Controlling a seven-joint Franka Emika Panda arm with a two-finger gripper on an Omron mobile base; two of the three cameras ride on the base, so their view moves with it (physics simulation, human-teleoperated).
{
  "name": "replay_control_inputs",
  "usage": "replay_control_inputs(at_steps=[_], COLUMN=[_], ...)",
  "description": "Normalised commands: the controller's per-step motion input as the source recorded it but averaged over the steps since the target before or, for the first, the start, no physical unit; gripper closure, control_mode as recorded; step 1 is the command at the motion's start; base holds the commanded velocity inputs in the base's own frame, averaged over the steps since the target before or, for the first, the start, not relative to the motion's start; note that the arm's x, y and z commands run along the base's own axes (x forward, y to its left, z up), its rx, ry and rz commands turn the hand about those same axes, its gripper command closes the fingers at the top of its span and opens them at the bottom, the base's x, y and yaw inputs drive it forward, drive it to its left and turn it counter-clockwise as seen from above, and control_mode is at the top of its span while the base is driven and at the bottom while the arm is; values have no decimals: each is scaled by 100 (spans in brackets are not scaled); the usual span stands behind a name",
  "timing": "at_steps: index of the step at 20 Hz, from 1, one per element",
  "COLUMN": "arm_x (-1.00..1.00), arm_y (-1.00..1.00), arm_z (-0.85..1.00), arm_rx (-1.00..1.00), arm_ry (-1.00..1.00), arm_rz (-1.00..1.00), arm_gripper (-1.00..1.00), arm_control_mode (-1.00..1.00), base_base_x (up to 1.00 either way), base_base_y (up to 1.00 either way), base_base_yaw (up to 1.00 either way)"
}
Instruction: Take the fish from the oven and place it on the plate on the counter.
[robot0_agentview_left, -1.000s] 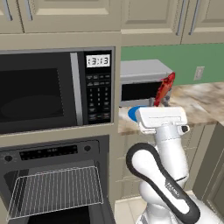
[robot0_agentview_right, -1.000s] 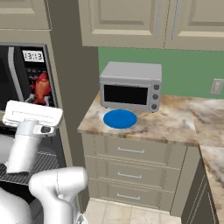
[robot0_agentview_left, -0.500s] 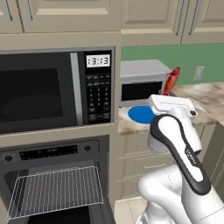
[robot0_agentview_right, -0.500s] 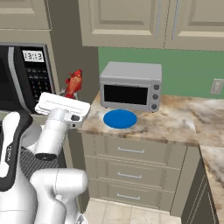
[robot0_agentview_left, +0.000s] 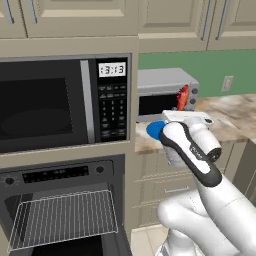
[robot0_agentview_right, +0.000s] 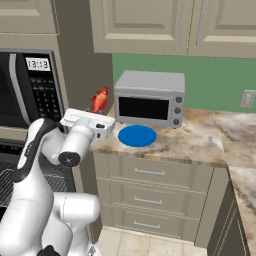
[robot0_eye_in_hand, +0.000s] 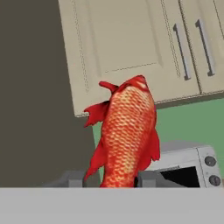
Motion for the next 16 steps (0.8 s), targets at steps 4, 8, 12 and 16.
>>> replay_control_inputs(at_steps=[4, 8, 12, 16], arm_x=[43, 27, 6, 0], arm_y=[-44, -76, -73, -36], arm_z=[-2, 0, 0, 4], arm_rx=[-2, 0, 0, 0], arm_ry=[28, 29, 27, 21], arm_rz=[0, 0, 3, 3], arm_gripper=[100, 100, 100, 100], arm_control_mode=[-100, -100, -100, -100], base_base_x=[0, 0, 0, 0], base_base_y=[0, 0, 0, 0], base_base_yaw=[0, 0, 0, 0])
